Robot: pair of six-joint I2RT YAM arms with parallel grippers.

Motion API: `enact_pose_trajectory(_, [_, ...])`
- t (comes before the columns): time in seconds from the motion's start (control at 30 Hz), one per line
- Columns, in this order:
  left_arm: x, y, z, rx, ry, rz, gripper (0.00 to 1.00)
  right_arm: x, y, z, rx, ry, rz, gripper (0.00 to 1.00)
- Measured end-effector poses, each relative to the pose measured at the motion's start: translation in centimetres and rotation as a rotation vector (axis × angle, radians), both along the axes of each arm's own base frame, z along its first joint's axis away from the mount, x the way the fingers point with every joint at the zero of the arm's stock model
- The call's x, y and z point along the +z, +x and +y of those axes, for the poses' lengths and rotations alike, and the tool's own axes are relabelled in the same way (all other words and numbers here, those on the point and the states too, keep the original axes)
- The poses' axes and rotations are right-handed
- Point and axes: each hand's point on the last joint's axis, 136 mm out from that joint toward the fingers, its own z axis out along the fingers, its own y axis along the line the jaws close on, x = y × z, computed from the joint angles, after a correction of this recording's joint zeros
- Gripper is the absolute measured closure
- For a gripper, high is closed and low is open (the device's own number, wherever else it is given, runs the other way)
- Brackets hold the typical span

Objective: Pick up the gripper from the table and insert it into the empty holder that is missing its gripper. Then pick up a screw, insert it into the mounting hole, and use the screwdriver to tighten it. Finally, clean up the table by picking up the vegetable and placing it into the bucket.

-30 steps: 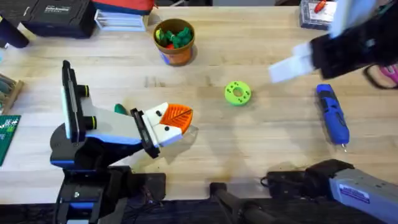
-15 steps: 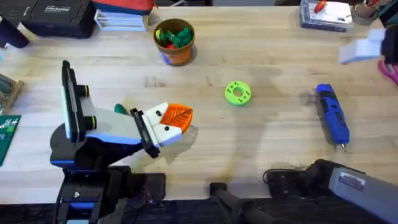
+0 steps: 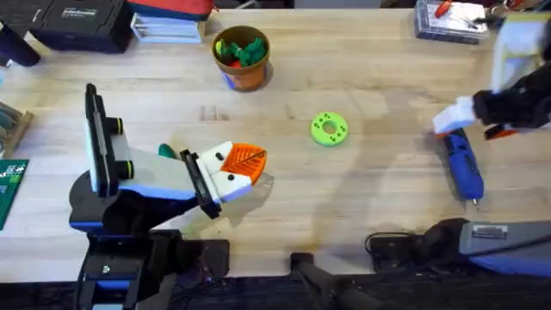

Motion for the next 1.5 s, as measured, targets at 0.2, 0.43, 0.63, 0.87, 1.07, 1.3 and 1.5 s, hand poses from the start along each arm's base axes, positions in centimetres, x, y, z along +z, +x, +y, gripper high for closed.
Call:
enact_pose_trajectory(0.2, [0.0,0.0,0.0,0.001,0.000,0.000,0.996,-3.3,0.7,-0.5,0.016,0.019,0.057,0.007])
enact_pose_trajectory(0.43, [0.0,0.1,0.1,0.008,0.001,-0.001,0.996,-6.3,0.7,-0.6,0.017,0.051,0.133,0.008])
enact_pose_trajectory(0.63, [0.0,0.2,0.1,0.013,0.002,-0.003,0.996,-6.2,0.8,-1.0,0.018,0.038,0.130,0.452])
enact_pose_trajectory(0.87, [0.0,0.2,0.1,0.015,0.002,-0.003,0.996,-6.5,1.1,-1.0,0.028,0.037,0.125,0.978])
enact_pose_trajectory(1.07, [0.0,0.2,0.1,0.015,0.002,-0.003,0.996,-6.4,1.1,-1.0,0.012,0.036,0.124,0.974])
enact_pose_trajectory(1.3, [0.0,0.2,0.1,0.015,0.002,-0.003,0.996,-3.9,2.7,-1.6,-0.042,-0.013,0.001,0.974])
enact_pose_trajectory(1.5, [0.0,0.2,0.1,0.015,0.002,-0.003,0.996,4.3,4.5,-2.5,-0.119,-0.140,-0.313,0.974])
